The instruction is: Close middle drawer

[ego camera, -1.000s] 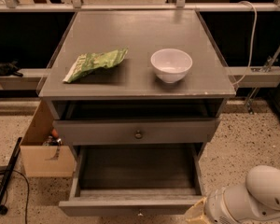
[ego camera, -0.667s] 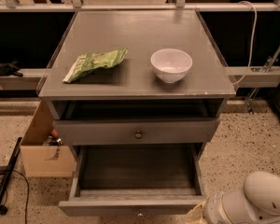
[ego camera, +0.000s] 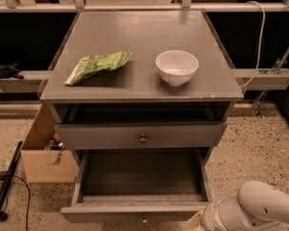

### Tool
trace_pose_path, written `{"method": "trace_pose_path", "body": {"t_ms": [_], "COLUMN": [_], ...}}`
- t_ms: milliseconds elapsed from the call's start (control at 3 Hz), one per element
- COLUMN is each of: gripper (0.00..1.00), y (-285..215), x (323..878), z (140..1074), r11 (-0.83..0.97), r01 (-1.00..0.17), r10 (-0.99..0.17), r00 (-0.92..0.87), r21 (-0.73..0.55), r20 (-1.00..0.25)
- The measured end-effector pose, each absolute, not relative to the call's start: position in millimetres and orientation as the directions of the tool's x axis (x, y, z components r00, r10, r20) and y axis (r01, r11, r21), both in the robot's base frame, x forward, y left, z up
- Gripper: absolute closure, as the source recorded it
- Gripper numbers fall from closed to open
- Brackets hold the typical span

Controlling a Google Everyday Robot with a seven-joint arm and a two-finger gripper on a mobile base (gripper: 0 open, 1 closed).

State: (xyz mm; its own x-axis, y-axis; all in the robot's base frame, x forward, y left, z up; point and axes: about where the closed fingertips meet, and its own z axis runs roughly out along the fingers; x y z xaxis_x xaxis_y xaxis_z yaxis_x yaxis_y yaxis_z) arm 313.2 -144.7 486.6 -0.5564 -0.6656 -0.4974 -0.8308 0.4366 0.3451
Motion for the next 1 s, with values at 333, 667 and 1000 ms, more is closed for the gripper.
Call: {"method": "trace_pose_path", "body": {"t_ms": [333,667,1000], "gripper": [1.0,1.0,1.0], "y": [-135,-124,-116], "x": [320,326,342], "z": [468,437,432], "r11": [0.433,0.438,0.43], "r01": [-0.826,-0.809,-0.82], "r10": [-0.669,-0.661,-0.665], "r00": [-0.562,-0.585,-0.571], "r21": [0.36,0.392,0.379], "r20": [-0.487,-0.469,-0.481]}}
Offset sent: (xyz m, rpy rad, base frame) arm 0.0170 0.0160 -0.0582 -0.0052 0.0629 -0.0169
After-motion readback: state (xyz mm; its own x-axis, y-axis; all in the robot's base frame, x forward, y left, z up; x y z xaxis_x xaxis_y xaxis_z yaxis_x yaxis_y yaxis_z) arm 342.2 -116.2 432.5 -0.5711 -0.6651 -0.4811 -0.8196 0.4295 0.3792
